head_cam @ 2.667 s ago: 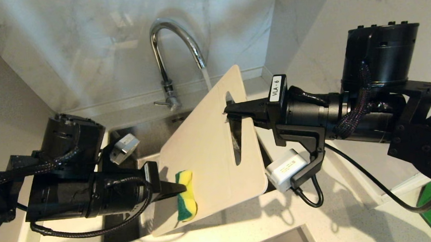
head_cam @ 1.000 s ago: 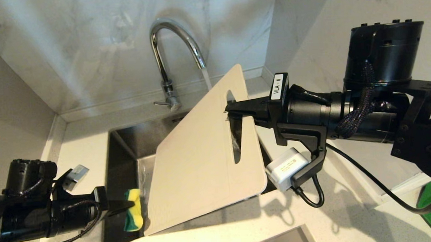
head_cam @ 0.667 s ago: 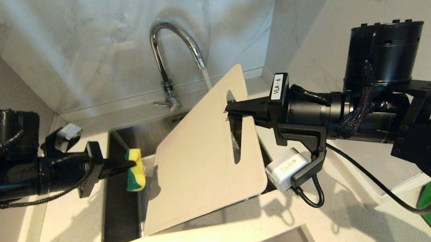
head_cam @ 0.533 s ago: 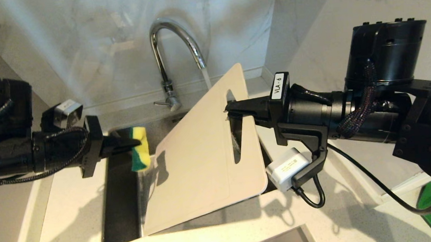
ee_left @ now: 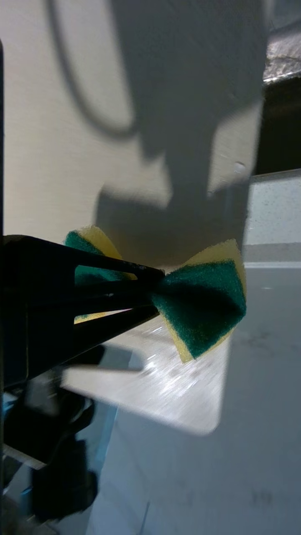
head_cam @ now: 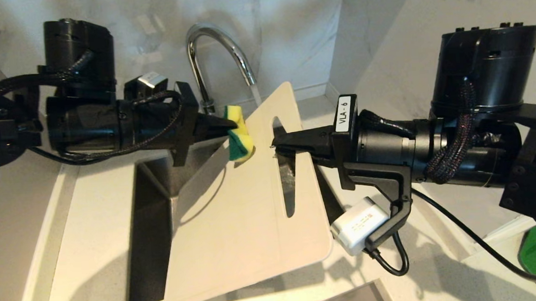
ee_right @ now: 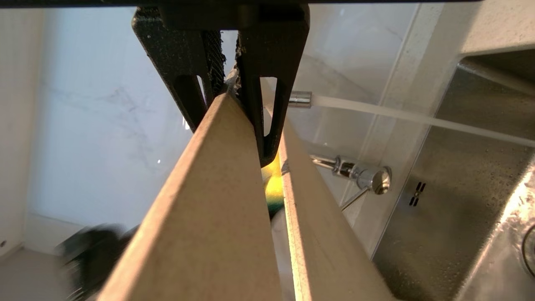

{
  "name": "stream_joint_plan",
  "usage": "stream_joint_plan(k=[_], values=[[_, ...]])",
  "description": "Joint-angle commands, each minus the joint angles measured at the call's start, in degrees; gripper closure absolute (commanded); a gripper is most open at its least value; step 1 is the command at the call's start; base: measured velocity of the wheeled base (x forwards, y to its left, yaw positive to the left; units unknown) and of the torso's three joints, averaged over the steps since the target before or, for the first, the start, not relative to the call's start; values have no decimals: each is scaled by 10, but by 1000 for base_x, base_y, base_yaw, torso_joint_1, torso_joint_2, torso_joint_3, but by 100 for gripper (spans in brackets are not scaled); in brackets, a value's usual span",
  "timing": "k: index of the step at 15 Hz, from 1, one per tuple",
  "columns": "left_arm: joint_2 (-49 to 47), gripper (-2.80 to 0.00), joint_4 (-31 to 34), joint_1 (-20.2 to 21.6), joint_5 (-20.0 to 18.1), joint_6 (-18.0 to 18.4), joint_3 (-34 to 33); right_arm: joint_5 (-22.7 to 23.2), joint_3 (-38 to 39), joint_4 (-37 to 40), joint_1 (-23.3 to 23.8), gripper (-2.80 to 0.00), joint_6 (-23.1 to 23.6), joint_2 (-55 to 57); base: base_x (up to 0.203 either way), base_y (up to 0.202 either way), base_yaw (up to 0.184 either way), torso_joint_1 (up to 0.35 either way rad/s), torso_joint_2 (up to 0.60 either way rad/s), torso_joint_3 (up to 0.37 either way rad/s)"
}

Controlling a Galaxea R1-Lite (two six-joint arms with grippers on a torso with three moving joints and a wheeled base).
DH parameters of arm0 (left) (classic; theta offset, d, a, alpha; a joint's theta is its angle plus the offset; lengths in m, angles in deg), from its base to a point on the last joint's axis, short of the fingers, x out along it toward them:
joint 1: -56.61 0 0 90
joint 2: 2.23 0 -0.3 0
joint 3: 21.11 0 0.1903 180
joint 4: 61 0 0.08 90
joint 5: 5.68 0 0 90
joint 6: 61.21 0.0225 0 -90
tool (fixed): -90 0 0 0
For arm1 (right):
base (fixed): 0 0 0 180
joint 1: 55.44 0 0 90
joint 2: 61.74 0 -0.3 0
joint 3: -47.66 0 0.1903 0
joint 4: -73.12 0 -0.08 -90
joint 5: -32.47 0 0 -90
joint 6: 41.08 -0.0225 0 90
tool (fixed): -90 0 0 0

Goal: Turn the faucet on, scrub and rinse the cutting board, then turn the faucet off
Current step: Scrub the cutting board underwater

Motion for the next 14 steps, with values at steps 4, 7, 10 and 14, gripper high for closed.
stream_joint_plan(k=[4, 7, 10, 14], values=[[-46, 0, -2, 0, 0, 3, -22, 2, 12, -1, -4, 0, 7, -10, 0, 0, 0, 0, 0, 0], [-29, 0, -2, 16, 0, 5, -65, 1, 12, -1, -3, 0, 7, -10, 0, 0, 0, 0, 0, 0], [-11, 0, -9, 34, -3, 6, -116, 1, 11, -1, -3, 0, 6, -9, 0, 0, 0, 0, 0, 0], [12, 0, -82, 50, -4, 21, -238, 1, 12, -1, -2, 0, 0, -10, 0, 0, 0, 0, 0, 0]])
